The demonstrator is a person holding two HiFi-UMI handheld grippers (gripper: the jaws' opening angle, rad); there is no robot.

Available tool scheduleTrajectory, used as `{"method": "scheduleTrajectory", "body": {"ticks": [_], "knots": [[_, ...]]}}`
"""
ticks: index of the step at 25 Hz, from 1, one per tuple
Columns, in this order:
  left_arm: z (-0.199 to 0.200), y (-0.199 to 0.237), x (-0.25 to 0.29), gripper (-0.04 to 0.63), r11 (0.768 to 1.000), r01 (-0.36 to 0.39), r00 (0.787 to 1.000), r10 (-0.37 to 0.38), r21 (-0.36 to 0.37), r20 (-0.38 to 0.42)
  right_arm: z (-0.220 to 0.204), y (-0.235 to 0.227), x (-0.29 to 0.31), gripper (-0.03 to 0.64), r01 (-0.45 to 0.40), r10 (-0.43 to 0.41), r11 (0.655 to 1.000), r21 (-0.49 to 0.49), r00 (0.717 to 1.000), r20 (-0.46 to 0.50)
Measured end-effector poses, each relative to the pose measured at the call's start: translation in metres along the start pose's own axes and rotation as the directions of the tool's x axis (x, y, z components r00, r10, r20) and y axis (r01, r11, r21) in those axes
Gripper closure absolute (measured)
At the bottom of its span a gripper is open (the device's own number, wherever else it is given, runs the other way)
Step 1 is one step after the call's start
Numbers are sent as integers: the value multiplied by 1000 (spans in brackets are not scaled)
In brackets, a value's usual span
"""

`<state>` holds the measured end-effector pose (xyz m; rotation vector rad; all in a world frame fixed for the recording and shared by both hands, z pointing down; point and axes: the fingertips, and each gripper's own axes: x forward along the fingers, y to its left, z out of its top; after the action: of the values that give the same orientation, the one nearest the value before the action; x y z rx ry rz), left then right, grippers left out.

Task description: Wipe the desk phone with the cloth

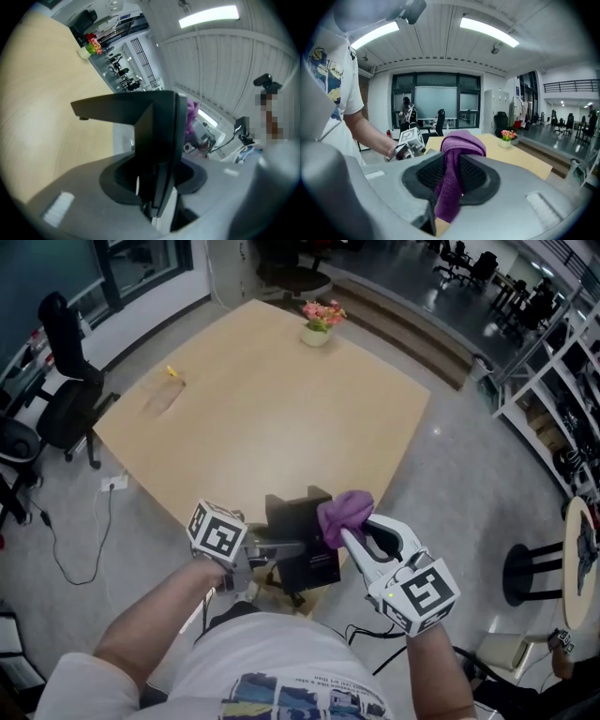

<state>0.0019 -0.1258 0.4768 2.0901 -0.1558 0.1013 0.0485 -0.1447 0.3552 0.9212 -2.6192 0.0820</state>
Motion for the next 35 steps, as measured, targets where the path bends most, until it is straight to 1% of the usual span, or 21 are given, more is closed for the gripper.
{"method": "scheduleTrajectory", "body": {"ticks": [2, 4, 8, 13, 15, 18, 23, 27, 30, 32, 35], "knots": [[-4, -4, 3, 419, 1000, 12, 1000, -12, -2, -10, 9, -7, 11, 524, 17, -16, 1000, -20, 1000, 14], [-6, -7, 5, 419, 1000, 22, 1000, -22, -4, -12, 3, -9, 20, 525, 18, -18, 999, -27, 1000, -8], [-4, -8, 6, 419, 1000, 21, 1000, -22, -5, -4, -24, 1, 19, 525, -9, 10, 1000, 10, 998, -59], [-8, -6, 1, 419, 1000, 25, 1000, -25, -7, -12, -45, 13, 10, 525, -12, 16, 999, 50, 996, -88], [-6, -5, 1, 419, 999, 30, 1000, -30, -19, -1, -53, 18, 5, 525, -10, 16, 999, 49, 994, -106], [1, -3, 0, 420, 998, 45, 998, -43, -46, 40, -71, 29, -5, 525, -14, 20, 999, 43, 989, -143], [12, -3, -7, 419, 998, 43, 998, -41, -41, 56, -103, 49, -24, 525, -30, 48, 995, 94, 979, -200], [19, 1, -14, 419, 999, 31, 998, -30, -28, 64, -124, 60, -36, 525, -44, 69, 994, 103, 962, -263], [18, 0, -11, 419, 1000, 19, 999, -18, -14, 44, -114, 59, -43, 525, -45, 65, 996, 82, 963, -261], [14, -2, -9, 419, 1000, 16, 1000, -16, -10, 26, -88, 53, -41, 525, -43, 53, 998, 52, 976, -213], [7, -3, -5, 419, 1000, 16, 1000, -16, -10, 4, -41, 41, -28, 525, -27, 28, 1000, 13, 993, -117]]}}
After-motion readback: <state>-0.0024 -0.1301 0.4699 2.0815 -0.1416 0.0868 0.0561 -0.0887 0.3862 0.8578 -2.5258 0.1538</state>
